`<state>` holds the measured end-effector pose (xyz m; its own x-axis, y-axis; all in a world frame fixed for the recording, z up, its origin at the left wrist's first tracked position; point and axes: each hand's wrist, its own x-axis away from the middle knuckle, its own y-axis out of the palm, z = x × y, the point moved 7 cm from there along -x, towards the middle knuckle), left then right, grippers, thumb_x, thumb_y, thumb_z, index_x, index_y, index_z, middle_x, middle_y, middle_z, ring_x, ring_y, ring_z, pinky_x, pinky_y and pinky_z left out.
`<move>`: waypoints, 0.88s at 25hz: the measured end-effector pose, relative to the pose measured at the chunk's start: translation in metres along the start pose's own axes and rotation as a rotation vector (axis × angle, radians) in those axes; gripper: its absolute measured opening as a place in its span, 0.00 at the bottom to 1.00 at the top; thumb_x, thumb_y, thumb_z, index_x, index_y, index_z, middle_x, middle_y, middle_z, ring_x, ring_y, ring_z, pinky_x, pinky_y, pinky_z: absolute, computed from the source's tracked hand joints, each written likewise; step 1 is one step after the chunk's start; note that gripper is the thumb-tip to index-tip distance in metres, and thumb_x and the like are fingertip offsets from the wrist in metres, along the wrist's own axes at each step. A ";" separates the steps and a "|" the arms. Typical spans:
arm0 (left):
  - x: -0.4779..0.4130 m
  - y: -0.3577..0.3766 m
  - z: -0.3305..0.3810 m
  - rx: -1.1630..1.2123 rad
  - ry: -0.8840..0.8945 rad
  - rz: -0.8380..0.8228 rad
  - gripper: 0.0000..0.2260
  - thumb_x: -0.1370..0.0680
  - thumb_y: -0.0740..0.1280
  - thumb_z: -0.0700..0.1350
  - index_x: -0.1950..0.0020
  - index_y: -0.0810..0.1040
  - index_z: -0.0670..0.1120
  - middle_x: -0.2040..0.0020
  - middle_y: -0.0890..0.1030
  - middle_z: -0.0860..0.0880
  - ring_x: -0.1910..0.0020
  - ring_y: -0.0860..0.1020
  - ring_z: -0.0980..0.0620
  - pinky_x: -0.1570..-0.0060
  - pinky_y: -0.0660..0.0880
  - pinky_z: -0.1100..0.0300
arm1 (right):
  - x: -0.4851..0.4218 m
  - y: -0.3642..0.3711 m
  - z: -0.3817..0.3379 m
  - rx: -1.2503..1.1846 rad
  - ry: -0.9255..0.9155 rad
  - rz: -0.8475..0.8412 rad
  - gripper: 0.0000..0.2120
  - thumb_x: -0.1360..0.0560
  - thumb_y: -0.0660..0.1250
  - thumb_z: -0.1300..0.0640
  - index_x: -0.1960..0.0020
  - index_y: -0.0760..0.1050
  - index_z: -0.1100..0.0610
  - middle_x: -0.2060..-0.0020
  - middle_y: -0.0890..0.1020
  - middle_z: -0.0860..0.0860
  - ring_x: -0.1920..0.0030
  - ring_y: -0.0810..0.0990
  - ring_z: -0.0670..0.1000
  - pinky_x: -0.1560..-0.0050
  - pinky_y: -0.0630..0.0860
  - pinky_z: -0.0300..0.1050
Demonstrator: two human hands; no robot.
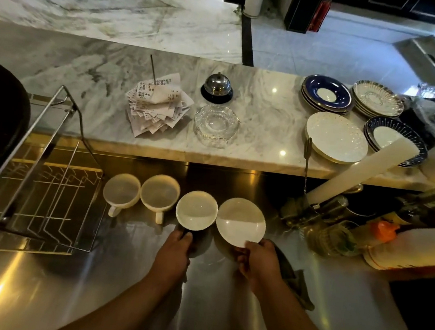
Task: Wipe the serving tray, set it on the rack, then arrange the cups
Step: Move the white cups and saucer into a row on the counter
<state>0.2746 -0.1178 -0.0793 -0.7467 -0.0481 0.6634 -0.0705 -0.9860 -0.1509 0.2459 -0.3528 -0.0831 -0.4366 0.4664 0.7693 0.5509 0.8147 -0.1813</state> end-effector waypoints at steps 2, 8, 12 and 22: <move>-0.007 0.002 0.001 0.020 -0.010 0.012 0.13 0.16 0.59 0.55 0.35 0.74 0.50 0.46 0.84 0.44 0.51 0.83 0.37 0.77 0.76 0.56 | -0.007 0.006 -0.005 0.008 -0.006 -0.003 0.19 0.19 0.64 0.62 0.29 0.70 0.53 0.51 0.84 0.61 0.61 0.79 0.55 0.59 0.79 0.51; -0.020 0.007 0.004 0.032 -0.005 0.026 0.09 0.16 0.60 0.54 0.43 0.75 0.52 0.62 0.79 0.47 0.67 0.77 0.47 0.74 0.73 0.56 | -0.021 0.019 -0.015 0.011 -0.031 0.007 0.19 0.19 0.63 0.61 0.29 0.69 0.51 0.50 0.84 0.60 0.61 0.81 0.54 0.61 0.80 0.49; -0.025 0.007 0.006 0.062 0.010 0.042 0.07 0.16 0.60 0.53 0.46 0.76 0.53 0.57 0.83 0.45 0.64 0.78 0.48 0.66 0.73 0.55 | -0.028 0.025 -0.015 0.016 -0.041 0.006 0.17 0.19 0.63 0.61 0.32 0.71 0.50 0.53 0.84 0.59 0.65 0.80 0.52 0.66 0.79 0.46; -0.040 0.010 0.007 0.025 0.015 0.044 0.10 0.16 0.60 0.52 0.45 0.77 0.48 0.58 0.82 0.44 0.63 0.78 0.47 0.65 0.75 0.55 | -0.044 0.029 -0.018 0.067 -0.029 0.021 0.17 0.19 0.64 0.61 0.31 0.71 0.50 0.56 0.83 0.56 0.63 0.81 0.52 0.63 0.79 0.48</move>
<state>0.3079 -0.1270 -0.1023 -0.7585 -0.0895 0.6456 -0.0207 -0.9867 -0.1611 0.2937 -0.3563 -0.1113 -0.4465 0.4931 0.7467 0.5120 0.8251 -0.2387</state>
